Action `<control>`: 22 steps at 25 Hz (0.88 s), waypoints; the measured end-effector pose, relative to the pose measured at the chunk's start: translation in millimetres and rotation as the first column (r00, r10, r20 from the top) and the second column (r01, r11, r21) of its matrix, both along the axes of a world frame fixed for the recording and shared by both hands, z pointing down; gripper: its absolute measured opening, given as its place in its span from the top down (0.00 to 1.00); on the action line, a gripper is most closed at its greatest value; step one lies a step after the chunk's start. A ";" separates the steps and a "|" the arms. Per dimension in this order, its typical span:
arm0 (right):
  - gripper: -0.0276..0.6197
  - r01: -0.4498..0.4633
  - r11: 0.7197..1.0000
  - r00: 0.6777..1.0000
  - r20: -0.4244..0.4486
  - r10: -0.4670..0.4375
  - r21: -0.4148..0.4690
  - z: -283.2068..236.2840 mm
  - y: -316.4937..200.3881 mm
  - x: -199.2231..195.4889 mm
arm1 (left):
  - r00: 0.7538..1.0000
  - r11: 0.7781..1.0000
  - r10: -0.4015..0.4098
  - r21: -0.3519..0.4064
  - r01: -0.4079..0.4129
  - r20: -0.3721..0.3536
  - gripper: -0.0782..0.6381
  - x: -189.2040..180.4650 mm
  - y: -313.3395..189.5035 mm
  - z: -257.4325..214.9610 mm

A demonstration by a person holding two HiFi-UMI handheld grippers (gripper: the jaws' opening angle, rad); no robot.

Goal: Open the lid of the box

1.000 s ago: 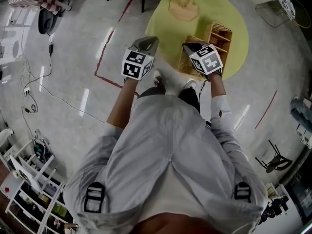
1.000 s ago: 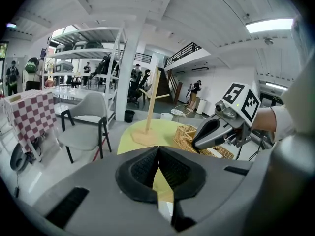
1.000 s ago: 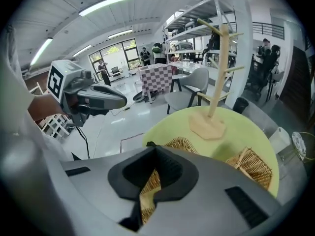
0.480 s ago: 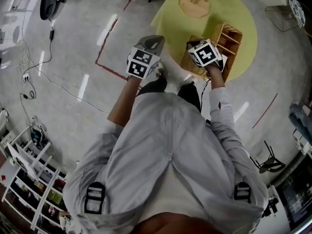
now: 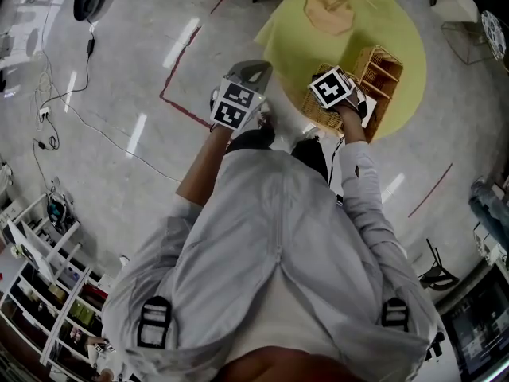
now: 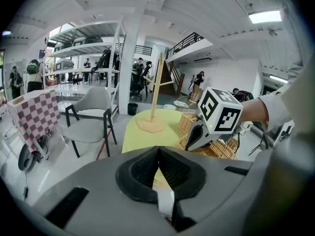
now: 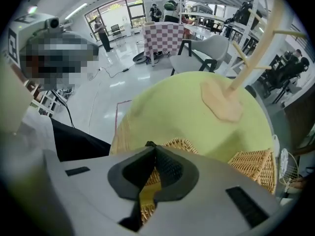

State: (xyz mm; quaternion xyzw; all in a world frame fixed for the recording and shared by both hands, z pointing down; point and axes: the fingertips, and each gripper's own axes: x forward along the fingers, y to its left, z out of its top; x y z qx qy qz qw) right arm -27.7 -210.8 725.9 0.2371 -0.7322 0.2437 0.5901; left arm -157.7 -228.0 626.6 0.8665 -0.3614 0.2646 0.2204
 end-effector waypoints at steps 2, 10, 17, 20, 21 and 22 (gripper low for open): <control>0.92 0.022 1.000 1.000 -0.002 -0.022 0.010 2.7 -1.9 -2.7 | 1.000 1.000 -0.001 0.004 0.001 0.000 0.85 -0.9 -2.0 -1.1; 0.89 -0.064 0.996 0.995 0.079 0.060 0.056 -16.5 -8.0 6.7 | 1.000 0.999 0.001 0.034 -0.001 0.008 0.85 6.0 -7.5 -16.4; 0.88 -0.155 0.973 0.963 0.244 0.111 0.168 -77.7 -15.2 15.3 | 0.999 0.996 -0.032 0.087 0.034 -0.022 0.85 18.4 -8.7 -53.6; 0.92 -0.195 0.949 0.957 0.261 0.128 0.247 -114.5 -19.7 36.4 | 0.999 0.991 -0.023 0.131 0.027 -0.035 0.85 33.6 -11.2 -76.8; 0.92 -0.210 0.938 0.954 0.266 0.135 0.275 -126.3 -21.1 43.9 | 0.999 0.989 -0.018 0.147 0.024 -0.040 0.85 39.0 -12.8 -84.2; 0.92 -0.222 0.927 0.953 0.270 0.140 0.302 -137.8 -22.0 51.6 | 0.999 0.986 -0.012 0.163 0.019 -0.045 0.85 44.8 -14.5 -91.2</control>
